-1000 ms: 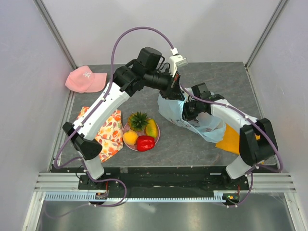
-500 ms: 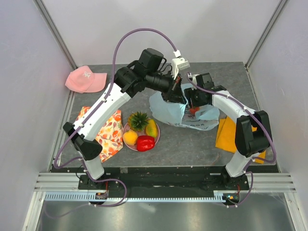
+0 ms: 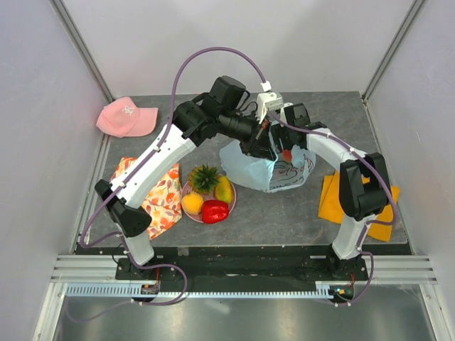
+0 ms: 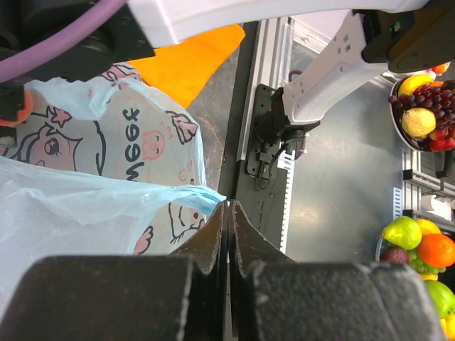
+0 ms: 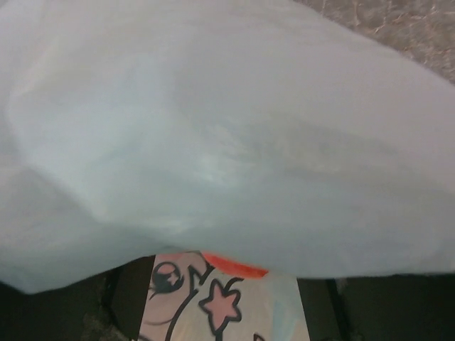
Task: Take the fake fruits out of the plastic bag
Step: Take out the fake fruit from the plastic bag.
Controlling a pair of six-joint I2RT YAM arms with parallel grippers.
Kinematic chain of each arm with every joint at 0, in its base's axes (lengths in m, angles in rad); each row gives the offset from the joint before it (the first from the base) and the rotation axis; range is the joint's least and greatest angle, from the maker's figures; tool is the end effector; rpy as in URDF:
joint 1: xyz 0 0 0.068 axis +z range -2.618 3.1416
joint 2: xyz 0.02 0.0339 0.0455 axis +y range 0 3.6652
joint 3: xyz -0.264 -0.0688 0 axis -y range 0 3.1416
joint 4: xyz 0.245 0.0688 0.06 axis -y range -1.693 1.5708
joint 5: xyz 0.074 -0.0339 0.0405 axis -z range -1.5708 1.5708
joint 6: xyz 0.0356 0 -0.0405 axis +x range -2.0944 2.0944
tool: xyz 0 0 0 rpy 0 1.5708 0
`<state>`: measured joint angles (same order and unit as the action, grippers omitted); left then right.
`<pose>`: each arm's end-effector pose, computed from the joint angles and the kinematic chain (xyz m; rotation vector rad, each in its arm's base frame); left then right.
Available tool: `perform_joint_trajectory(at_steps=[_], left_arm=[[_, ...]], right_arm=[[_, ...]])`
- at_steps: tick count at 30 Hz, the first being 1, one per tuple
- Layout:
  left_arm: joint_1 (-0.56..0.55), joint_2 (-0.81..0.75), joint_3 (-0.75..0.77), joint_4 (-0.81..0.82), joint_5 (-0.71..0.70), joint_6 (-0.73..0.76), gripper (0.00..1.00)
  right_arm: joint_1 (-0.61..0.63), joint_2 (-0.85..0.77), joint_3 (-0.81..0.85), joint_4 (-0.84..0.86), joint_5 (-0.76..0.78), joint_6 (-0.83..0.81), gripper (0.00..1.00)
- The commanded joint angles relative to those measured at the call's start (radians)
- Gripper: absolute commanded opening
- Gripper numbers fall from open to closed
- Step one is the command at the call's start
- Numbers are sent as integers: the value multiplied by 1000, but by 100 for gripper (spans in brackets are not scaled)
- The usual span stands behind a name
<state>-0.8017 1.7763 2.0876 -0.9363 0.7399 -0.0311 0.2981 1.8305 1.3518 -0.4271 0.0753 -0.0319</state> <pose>0.2401 -0.2826 0.4454 1.2595 1.9176 -1.2638 0.3836 0.1151 0.2229 -0.3745 2.4446 0.0210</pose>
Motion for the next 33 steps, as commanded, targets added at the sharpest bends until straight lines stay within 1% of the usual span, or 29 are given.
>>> perform_joint_trajectory(at_steps=[1,3,7,13,19,22,24,25,26,27,30,32,33], left_arm=[[-14,-11,8,4,39,30,1],[-14,-11,11,4,36,28,2],[-14,-9,8,-1,23,56,2],[-14,5,17,-2,-13,65,2],[-13,8,19,-2,-19,69,2],[-13,15,28,-1,-25,69,2],[-13,23,34,-2,-31,72,2],[-13,26,41,-2,-33,73,2],[-13,28,43,-2,-36,76,2],[-13,29,48,-2,-39,76,1],[-11,28,49,-4,-56,83,2],[-11,26,48,-4,-65,92,2],[-10,26,46,-6,-77,95,2]], right_arm=[[-1,67,27,-52,61,-29,75],[-4,75,32,-76,57,-33,72],[-8,59,12,-110,60,-43,71],[-13,50,-23,-173,87,-69,75],[-17,-7,-36,-235,72,-102,78],[-17,-17,-54,-269,60,-111,77],[-17,-28,-80,-280,47,-129,65],[-20,-31,-89,-292,19,-138,58],[-25,-45,-95,-295,8,-143,45],[-30,-56,-100,-300,-11,-145,40],[-48,-118,-77,-325,-74,-146,32],[-63,-189,-60,-346,-176,-152,27],[-63,-213,-42,-352,-198,-163,26]])
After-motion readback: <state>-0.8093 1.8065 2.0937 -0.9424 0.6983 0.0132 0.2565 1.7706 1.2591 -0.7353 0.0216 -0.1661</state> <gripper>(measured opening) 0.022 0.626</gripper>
